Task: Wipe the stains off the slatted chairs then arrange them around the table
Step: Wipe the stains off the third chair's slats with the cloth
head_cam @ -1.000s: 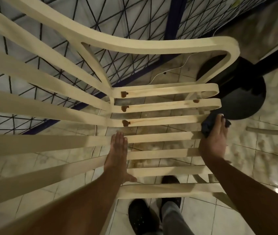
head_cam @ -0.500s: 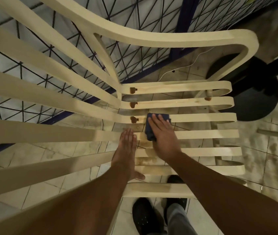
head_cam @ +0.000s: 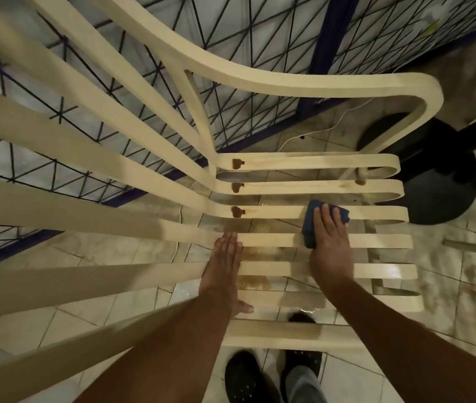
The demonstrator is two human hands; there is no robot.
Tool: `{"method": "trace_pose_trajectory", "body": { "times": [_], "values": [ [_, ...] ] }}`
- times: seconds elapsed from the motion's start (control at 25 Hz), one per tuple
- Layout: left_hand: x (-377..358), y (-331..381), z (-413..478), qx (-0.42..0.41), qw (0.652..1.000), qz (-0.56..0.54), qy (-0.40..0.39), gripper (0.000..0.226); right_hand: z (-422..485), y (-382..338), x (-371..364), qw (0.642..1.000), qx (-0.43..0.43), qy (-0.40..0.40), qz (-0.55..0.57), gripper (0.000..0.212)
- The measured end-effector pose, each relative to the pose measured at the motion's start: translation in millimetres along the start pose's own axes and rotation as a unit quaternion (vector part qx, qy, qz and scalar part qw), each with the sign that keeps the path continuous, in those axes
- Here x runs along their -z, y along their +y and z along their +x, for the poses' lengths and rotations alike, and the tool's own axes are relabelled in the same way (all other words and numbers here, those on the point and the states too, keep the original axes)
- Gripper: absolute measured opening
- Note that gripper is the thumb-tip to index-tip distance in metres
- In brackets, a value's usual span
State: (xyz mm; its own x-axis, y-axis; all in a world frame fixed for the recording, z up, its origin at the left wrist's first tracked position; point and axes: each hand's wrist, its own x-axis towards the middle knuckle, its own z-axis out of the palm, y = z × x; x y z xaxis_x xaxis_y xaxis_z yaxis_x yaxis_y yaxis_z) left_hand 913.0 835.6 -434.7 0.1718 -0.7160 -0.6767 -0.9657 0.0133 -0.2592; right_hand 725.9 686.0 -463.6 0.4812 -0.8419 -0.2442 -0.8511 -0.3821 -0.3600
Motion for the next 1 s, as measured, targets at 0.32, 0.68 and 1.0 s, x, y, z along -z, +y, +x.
{"method": "trace_pose_trajectory", "body": {
  "times": [0.32, 0.68, 1.0],
  "values": [
    [-3.4, 2.6, -0.6, 0.004, 1.000, 0.016, 0.023, 0.135, 19.3, -87.0, -36.0, 0.988, 0.115, -0.097, -0.029, 0.086],
    [-5.7, 3.9, -0.4, 0.009, 1.000, -0.002, 0.022, 0.137, 8.2, -59.2, -22.1, 0.994, 0.077, -0.046, -0.057, 0.086],
    [-3.1, 5.9, -2.1, 0.017, 0.998, -0.052, 0.020, 0.137, 15.9, -78.9, -30.9, 0.992, 0.105, -0.072, -0.023, 0.089]
  ]
}}
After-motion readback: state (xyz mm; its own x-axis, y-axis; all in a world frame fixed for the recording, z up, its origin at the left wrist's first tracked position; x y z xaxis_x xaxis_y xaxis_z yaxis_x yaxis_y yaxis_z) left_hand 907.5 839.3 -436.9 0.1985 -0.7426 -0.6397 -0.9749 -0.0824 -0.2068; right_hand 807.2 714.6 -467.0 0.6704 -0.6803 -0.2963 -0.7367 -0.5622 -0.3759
